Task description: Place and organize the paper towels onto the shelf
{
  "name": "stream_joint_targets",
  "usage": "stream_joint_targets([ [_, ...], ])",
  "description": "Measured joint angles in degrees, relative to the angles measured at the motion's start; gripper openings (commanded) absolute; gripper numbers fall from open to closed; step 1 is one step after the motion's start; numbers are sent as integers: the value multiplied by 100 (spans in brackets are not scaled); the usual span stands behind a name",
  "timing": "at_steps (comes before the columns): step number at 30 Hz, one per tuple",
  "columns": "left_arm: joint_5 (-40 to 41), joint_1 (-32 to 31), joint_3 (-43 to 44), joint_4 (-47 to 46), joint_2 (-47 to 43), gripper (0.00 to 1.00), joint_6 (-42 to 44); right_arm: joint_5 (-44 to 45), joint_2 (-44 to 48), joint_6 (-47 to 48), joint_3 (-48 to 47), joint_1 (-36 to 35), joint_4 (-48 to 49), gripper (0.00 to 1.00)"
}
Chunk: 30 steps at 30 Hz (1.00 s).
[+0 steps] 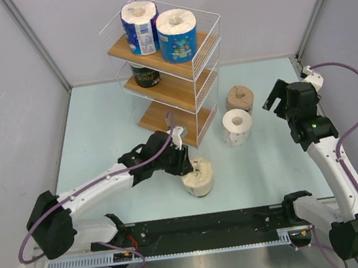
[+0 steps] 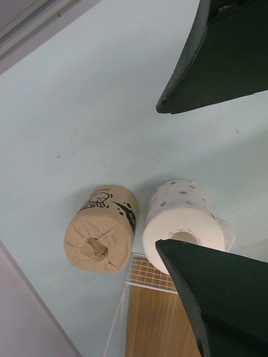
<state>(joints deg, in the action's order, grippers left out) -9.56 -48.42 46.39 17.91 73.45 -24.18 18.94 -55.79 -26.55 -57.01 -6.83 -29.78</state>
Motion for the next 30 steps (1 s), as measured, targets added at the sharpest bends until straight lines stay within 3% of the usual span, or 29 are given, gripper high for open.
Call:
stream_joint_targets([
  [8, 962, 48, -22, 76, -1624, 39, -299, -72, -20, -2, 2, 22, 7, 100],
  [13, 1268, 719, -271, -232, -2170, 38, -638, -107, -20, 0, 76, 46, 17, 100],
  [20, 1287, 1921, -481, -516, -1749, 37, -890, -146, -13, 31, 92, 195, 20, 100],
  [30, 1554, 2540, -192, -1231, -826, 37, -1001, -232, 15, 131, 94, 533, 11, 100],
])
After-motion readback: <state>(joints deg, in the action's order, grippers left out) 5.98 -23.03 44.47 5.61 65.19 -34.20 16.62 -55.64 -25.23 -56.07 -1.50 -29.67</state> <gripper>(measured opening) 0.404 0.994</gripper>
